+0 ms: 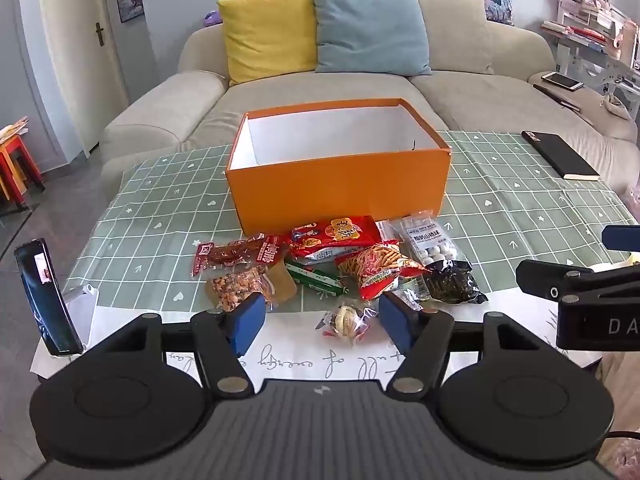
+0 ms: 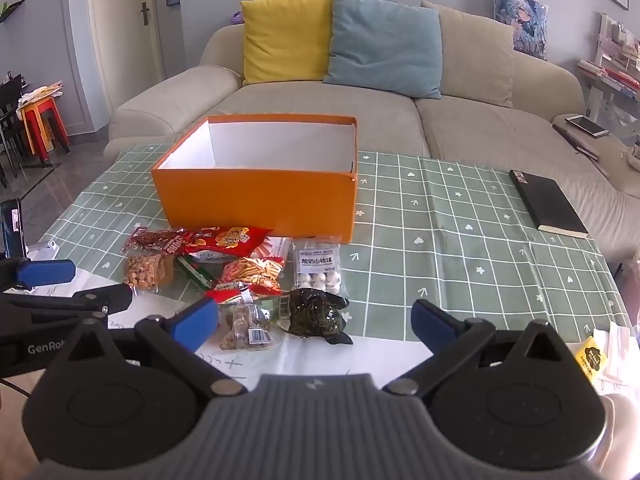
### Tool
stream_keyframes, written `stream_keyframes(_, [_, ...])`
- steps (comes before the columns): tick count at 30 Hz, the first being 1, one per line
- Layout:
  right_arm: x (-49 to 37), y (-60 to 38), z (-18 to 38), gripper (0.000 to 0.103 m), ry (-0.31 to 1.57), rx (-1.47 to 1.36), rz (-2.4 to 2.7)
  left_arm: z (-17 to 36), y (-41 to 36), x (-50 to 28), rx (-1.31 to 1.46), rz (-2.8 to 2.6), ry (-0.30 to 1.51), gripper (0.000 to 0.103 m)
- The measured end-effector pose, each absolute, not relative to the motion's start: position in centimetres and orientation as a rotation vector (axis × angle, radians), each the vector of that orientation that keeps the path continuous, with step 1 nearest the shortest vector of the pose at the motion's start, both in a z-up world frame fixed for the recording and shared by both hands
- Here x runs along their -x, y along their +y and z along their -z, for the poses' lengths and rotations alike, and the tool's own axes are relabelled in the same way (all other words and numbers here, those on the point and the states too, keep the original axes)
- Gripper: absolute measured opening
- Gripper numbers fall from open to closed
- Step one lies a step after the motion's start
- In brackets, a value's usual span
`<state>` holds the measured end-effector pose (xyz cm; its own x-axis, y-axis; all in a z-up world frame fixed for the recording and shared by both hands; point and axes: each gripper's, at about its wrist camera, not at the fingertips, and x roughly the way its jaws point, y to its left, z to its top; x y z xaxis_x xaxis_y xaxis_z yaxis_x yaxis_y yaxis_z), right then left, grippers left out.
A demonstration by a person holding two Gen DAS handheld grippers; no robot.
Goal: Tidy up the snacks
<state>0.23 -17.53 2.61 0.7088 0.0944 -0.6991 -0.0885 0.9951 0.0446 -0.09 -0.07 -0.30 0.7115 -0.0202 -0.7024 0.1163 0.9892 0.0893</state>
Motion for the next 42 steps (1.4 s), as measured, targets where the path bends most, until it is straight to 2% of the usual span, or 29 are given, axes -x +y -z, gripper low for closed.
stream_keyframes(42, [-0.24,-17.58,-2.45,0.099,0.779,-0.006,-0.101,0.31,-0.08,0.04,-0.129,0.088,0.777,0.077])
